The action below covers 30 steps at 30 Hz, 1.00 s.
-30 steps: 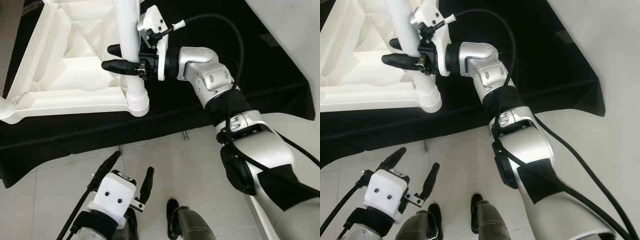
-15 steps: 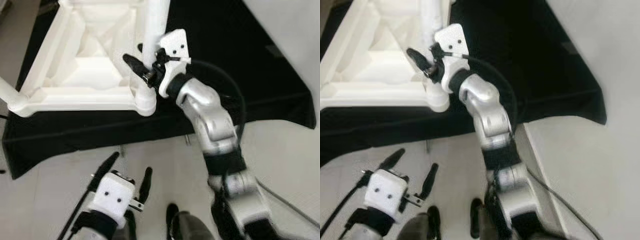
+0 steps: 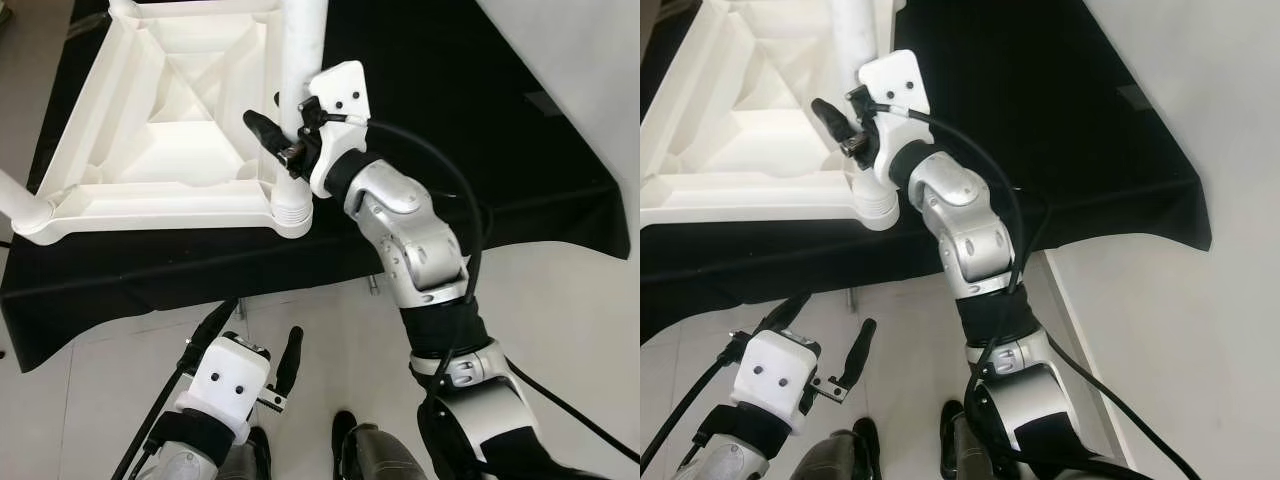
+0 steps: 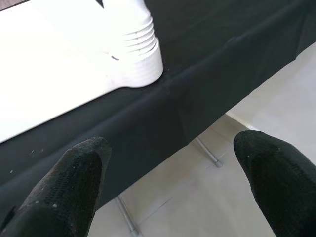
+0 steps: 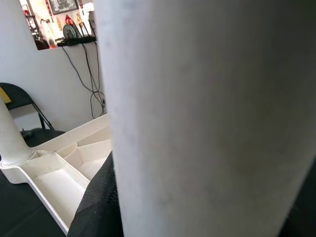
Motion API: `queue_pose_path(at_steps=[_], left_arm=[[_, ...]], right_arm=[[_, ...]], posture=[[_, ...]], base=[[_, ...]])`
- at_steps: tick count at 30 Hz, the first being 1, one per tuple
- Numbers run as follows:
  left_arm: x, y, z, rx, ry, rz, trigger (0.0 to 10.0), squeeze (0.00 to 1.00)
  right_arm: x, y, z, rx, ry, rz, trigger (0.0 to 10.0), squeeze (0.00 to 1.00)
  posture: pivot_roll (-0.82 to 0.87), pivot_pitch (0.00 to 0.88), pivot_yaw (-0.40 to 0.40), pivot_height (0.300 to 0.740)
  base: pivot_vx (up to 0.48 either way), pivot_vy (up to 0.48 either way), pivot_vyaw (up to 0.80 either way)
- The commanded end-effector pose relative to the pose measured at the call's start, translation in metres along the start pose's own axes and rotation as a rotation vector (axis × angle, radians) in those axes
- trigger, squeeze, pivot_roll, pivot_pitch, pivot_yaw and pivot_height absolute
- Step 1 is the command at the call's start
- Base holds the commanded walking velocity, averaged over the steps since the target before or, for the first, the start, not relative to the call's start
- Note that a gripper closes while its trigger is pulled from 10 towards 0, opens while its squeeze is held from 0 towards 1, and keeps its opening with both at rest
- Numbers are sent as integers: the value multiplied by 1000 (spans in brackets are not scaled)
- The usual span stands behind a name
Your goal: Building children table
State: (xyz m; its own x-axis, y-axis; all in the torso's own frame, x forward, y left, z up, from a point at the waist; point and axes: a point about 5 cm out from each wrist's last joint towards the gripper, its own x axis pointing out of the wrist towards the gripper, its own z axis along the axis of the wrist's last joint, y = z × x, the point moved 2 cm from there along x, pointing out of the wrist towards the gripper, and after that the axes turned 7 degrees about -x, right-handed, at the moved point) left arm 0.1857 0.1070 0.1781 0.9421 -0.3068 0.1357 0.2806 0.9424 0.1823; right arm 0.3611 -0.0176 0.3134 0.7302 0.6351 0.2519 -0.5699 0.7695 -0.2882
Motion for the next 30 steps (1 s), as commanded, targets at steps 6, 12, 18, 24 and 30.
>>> queue_pose_path(at_steps=[6, 12, 18, 24, 30], left_arm=[[5, 15, -3, -27, 5, 72, 10000, 0], [19, 39, 12, -42, -68, 136, 10000, 0], [31, 55, 33, -70, -157, 152, 10000, 0], [44, 66, 71, -150, -288, 34, 10000, 0], [50, 68, 95, -203, -356, -81, 10000, 0]], right_arm=[[-9, -2, -27, 157, 73, 59, 10000, 0], [-26, -17, -1, 200, -82, 303, 10000, 0], [-33, -40, 0, 131, -93, 288, 10000, 0], [-42, -77, 24, 312, -265, 174, 10000, 0], [-56, -83, 36, 364, -355, 259, 10000, 0]], posture=[[12, 295, -32, 740], [4, 265, -25, 740], [-1, 230, -18, 740], [-6, 199, -5, 740], [-17, 174, 7, 740]], base=[[0, 0, 0], [0, 0, 0], [0, 0, 0], [0, 0, 0], [0, 0, 0]])
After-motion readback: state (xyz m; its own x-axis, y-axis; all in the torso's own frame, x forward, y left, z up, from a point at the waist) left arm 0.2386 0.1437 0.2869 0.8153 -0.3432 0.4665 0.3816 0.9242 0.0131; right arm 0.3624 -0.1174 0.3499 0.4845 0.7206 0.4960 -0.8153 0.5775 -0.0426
